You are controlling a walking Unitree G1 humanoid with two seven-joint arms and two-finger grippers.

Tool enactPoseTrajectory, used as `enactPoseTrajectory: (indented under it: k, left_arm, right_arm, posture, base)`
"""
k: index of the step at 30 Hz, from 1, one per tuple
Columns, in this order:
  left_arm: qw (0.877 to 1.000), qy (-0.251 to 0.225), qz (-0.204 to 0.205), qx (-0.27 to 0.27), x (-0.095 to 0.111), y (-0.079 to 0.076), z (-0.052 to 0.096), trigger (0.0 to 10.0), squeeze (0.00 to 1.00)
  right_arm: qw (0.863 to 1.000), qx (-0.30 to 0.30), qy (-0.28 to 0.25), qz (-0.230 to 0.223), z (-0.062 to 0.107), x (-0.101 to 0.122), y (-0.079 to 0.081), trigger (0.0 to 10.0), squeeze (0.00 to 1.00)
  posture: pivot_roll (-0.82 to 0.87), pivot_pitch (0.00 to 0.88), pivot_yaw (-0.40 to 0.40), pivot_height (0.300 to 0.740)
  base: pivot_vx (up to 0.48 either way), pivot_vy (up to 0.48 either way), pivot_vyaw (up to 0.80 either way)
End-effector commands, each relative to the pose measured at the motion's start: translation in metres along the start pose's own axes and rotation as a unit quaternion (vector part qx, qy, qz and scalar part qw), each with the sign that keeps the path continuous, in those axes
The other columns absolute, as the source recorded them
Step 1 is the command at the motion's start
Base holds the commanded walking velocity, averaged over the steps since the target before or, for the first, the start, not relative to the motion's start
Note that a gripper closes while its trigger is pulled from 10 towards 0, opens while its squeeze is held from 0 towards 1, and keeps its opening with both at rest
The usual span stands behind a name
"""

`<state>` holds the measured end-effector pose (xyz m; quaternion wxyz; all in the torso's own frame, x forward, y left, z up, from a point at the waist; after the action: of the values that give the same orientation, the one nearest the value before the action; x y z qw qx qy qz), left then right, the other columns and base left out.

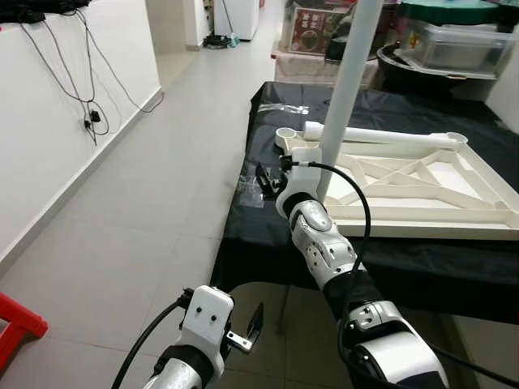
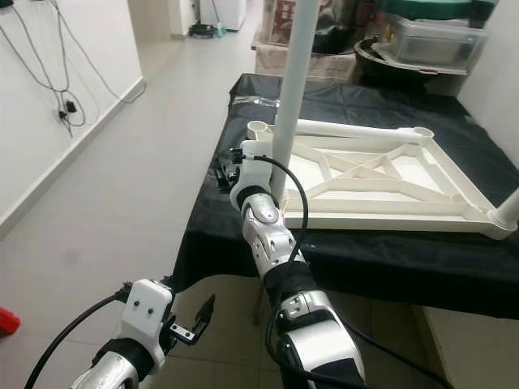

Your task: Building children table

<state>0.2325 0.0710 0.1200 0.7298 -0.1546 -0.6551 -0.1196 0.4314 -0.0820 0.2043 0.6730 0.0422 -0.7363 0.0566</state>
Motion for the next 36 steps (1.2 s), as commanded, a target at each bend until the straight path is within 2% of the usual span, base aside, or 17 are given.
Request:
enactPoseTrajectory:
  k: [1, 5, 7, 9, 10, 11, 12, 13, 14, 16, 19, 23, 28, 32, 34, 35, 36]
  left_arm:
    - [1.0, 0.01, -0.004, -0.001, -0.003, 0.0, 0.003, 10.0, 0.0]
    - [1.0, 0.012, -0.004, -0.001, -0.003, 0.0, 0.003, 10.0, 0.0]
    - [1.0, 0.013, -0.005, -0.003, -0.005, 0.001, 0.002, 10.0, 0.0]
    - [1.0, 0.013, -0.005, -0.003, -0.005, 0.001, 0.002, 10.0, 0.0]
    - [1.0, 0.014, -0.005, -0.003, -0.005, 0.001, 0.002, 10.0, 0.0]
    - [1.0, 0.014, -0.005, -0.003, -0.005, 0.001, 0.002, 10.0, 0.0]
    - [1.0, 0.015, -0.006, -0.003, -0.005, 0.001, 0.002, 10.0, 0.0]
    - [1.0, 0.015, -0.006, -0.003, -0.005, 0.001, 0.002, 10.0, 0.0]
    - [1.0, 0.015, -0.01, -0.005, -0.005, 0.001, 0.002, 10.0, 0.0]
    - [1.0, 0.015, -0.01, -0.005, -0.005, 0.001, 0.002, 10.0, 0.0]
    - [1.0, 0.015, -0.025, -0.011, -0.005, 0.001, 0.0, 10.0, 0.0]
    - [0.999, 0.014, -0.03, -0.014, -0.006, 0.001, -0.001, 10.0, 0.0]
    - [0.999, 0.015, -0.032, -0.013, -0.007, 0.003, -0.002, 10.0, 0.0]
    - [0.999, 0.015, -0.032, -0.012, -0.007, 0.004, -0.003, 10.0, 0.0]
    - [0.999, 0.015, -0.033, -0.012, -0.007, 0.005, -0.004, 10.0, 0.0]
    - [0.999, 0.015, -0.033, -0.012, -0.007, 0.005, -0.004, 10.0, 0.0]
    - [0.999, 0.015, -0.033, -0.011, -0.007, 0.006, -0.004, 10.0, 0.0]
  right_arm:
    - [0.997, -0.073, 0.003, -0.001, 0.002, -0.004, -0.043, 10.0, 0.0]
    - [0.996, -0.086, 0.001, 0.003, 0.002, -0.004, -0.053, 10.0, 0.0]
    - [0.994, -0.112, 0.001, 0.006, 0.01, -0.009, -0.087, 10.0, 0.0]
    - [0.994, -0.112, 0.001, 0.006, 0.01, -0.009, -0.087, 10.0, 0.0]
    - [0.993, -0.118, 0.0, 0.008, 0.013, -0.01, -0.097, 10.0, 0.0]
    - [0.993, -0.118, 0.0, 0.008, 0.013, -0.01, -0.097, 10.0, 0.0]
    - [0.992, -0.127, -0.001, 0.01, 0.018, -0.012, -0.115, 10.0, 0.0]
    - [0.992, -0.127, -0.001, 0.01, 0.018, -0.012, -0.115, 10.0, 0.0]
    - [0.99, -0.142, -0.002, 0.018, 0.024, -0.012, -0.137, 10.0, 0.0]
    - [0.99, -0.142, -0.002, 0.018, 0.024, -0.012, -0.137, 10.0, 0.0]
    - [0.982, -0.182, 0.007, 0.046, 0.038, -0.008, -0.189, 10.0, 0.0]
    - [0.979, -0.195, 0.012, 0.053, 0.042, -0.003, -0.207, 10.0, 0.0]
    - [0.978, -0.201, 0.003, 0.058, 0.043, 0.008, -0.219, 10.0, 0.0]
    - [0.981, -0.183, -0.004, 0.062, 0.039, 0.01, -0.21, 10.0, 0.0]
    - [0.988, -0.139, -0.012, 0.063, 0.031, 0.006, -0.186, 10.0, 0.0]
    - [0.988, -0.139, -0.012, 0.063, 0.031, 0.006, -0.186, 10.0, 0.0]
    - [0.992, -0.109, -0.019, 0.057, 0.026, 0.004, -0.168, 10.0, 0.0]
  posture:
    - [0.07, 0.105, -0.072, 0.74]
    - [0.07, 0.105, -0.072, 0.74]
    - [0.07, 0.09, -0.063, 0.74]
    - [0.07, 0.09, -0.063, 0.74]
    - [0.07, 0.09, -0.063, 0.74]
    - [0.07, 0.09, -0.063, 0.74]
    - [0.07, 0.082, -0.059, 0.74]
    - [0.07, 0.082, -0.059, 0.74]
    - [0.07, 0.077, -0.056, 0.74]
    - [0.07, 0.077, -0.056, 0.74]
    - [0.07, 0.058, -0.05, 0.74]
    - [0.07, 0.048, -0.051, 0.74]
    - [0.08, 0.041, -0.053, 0.74]
    - [0.07, 0.039, -0.051, 0.74]
    - [0.07, 0.041, -0.052, 0.74]
    - [0.07, 0.041, -0.052, 0.74]
    - [0.07, 0.041, -0.05, 0.74]
  base:
    - [0.0, 0.0, 0.0]
    - [0.0, 0.0, 0.0]
    - [0.0, 0.0, 0.0]
    - [0.0, 0.0, 0.0]
    - [0.0, 0.0, 0.0]
    - [0.0, 0.0, 0.0]
    - [0.0, 0.0, 0.0]
    - [0.0, 0.0, 0.0]
    - [0.0, 0.0, 0.0]
    - [0.0, 0.0, 0.0]
    - [0.0, 0.0, 0.0]
    - [0.0, 0.0, 0.0]
    - [0.0, 0.0, 0.0]
    - [0.0, 0.0, 0.0]
    - [0.0, 0.0, 0.0]
    - [0.0, 0.0, 0.0]
    - [0.0, 0.0, 0.0]
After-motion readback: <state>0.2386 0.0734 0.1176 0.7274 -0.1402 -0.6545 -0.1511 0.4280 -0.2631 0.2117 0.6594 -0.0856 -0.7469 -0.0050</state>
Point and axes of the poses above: a point about 5 cm out from each wrist's last joint towards the gripper, its own z axis pointing back from the gripper into the wrist, its own x axis along the axis of the wrist's last joint, y = z × x, the point moved 4 cm from there along -z, pointing out of the wrist towards the gripper, and after that the axes turned 6 degrees about z, right-handed, at the moved point
